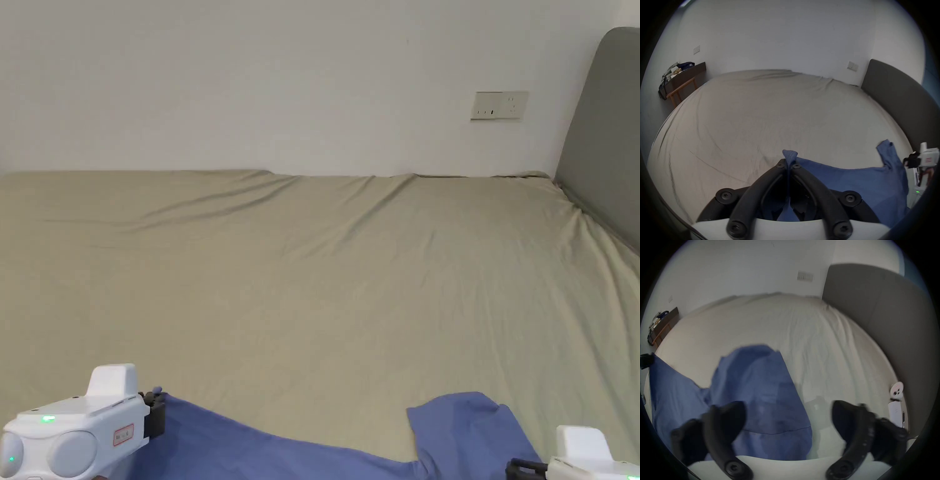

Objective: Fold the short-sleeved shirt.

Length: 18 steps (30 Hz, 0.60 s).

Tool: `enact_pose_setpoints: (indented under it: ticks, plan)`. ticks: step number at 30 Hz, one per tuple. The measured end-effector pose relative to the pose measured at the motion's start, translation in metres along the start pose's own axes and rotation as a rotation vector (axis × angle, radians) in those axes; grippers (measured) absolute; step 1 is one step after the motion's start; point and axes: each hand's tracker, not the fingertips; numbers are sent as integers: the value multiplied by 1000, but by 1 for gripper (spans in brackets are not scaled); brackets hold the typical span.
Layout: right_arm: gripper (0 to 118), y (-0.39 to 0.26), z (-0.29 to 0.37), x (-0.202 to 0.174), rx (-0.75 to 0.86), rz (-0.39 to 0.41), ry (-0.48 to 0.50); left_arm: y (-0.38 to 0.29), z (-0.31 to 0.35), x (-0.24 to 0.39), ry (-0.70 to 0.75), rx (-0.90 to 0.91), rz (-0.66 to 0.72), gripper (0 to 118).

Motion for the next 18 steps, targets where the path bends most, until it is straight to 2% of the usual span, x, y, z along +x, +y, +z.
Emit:
enact_pose_setpoints:
  ticks: [2, 3, 4, 5, 7, 8, 10, 11, 13, 15, 18]
  plan:
    - [100, -4, -21, 1, -63, -30, -11, 3, 16, 1, -9, 22, 3, 1]
    - [82, -11, -9, -8, -74, -12, -29, 4, 25, 1, -20, 31, 9, 1]
    - [82, -17, -12, -10, -97, -9, -22, 5, 31, 1, -26, 39, 12, 1]
    - [77, -23, -15, -13, -128, -2, -17, 5, 37, 1, -34, 47, 16, 1]
    - [65, -29, -22, -6, -37, -67, 38, 5, 45, 1, -30, 53, 14, 1]
    - [60, -28, -22, -5, -59, -53, 3, 5, 49, 1, -29, 55, 13, 1]
    - [17, -26, -19, -4, -55, -23, -2, 3, 56, 1, -26, 59, 16, 1]
    - [6, -26, -17, -2, -51, 10, 10, 2, 60, 0, -26, 61, 24, 1]
    - [5, -26, -8, 1, -22, 25, 7, 1, 67, -1, -14, 69, 41, 1]
    - [5, -26, 18, -2, 85, 37, -52, 1, 79, -1, -2, 75, 45, 1]
    - [5, -17, 59, -2, 213, 145, -70, 7, 100, 0, 13, 109, 37, 1]
